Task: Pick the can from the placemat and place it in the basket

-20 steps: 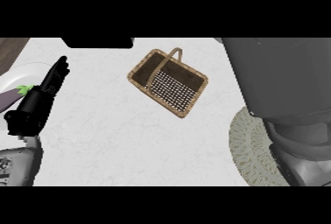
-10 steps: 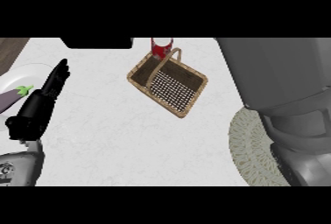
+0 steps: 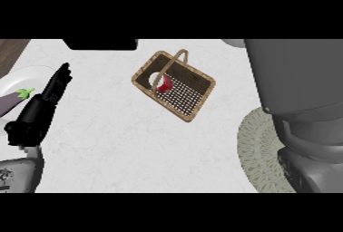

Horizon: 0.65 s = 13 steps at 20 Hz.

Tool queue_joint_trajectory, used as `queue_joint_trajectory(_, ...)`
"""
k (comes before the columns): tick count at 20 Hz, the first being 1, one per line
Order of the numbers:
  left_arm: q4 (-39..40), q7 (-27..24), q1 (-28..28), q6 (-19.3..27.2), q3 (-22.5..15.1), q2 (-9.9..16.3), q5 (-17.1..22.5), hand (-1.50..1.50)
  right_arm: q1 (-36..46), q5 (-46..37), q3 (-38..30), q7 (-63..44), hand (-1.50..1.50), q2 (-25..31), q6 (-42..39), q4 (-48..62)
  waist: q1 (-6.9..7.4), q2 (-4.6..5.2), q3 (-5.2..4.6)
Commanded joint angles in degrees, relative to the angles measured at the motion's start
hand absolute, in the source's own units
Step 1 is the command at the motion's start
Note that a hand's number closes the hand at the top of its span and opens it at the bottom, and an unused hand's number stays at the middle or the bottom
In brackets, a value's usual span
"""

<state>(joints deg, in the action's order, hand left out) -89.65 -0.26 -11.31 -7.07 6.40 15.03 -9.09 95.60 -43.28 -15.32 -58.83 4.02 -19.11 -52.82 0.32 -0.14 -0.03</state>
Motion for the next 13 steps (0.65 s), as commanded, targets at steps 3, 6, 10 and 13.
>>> queue_joint_trajectory(3,-1.1,2.1,-0.9,0.8,-0.1,-0.4,-0.4,0.0,-1.8,-5.3,-3.5,-4.9,-1.5,1.9,16.7,-5.4,-0.37,0.01,0.05)
queue_joint_trajectory(6,0.4,-0.5,0.4,1.2,0.3,-0.2,-1.2,0.0,-3.4,-7.5,-5.2,-6.0,-1.5,4.7,19.8,-9.9,-1.29,-0.15,0.05)
queue_joint_trajectory(10,-1.2,0.3,1.6,0.8,-0.2,-0.8,-0.7,0.0,-8.3,-11.1,-5.5,-8.1,-1.5,4.9,22.6,-15.4,-1.12,-0.36,0.06)
queue_joint_trajectory(13,0.5,-2.5,2.6,0.4,0.7,-0.8,0.0,0.0,-11.4,-9.5,-9.5,-5.2,-1.5,10.9,19.8,-19.5,-1.31,-0.21,0.05)
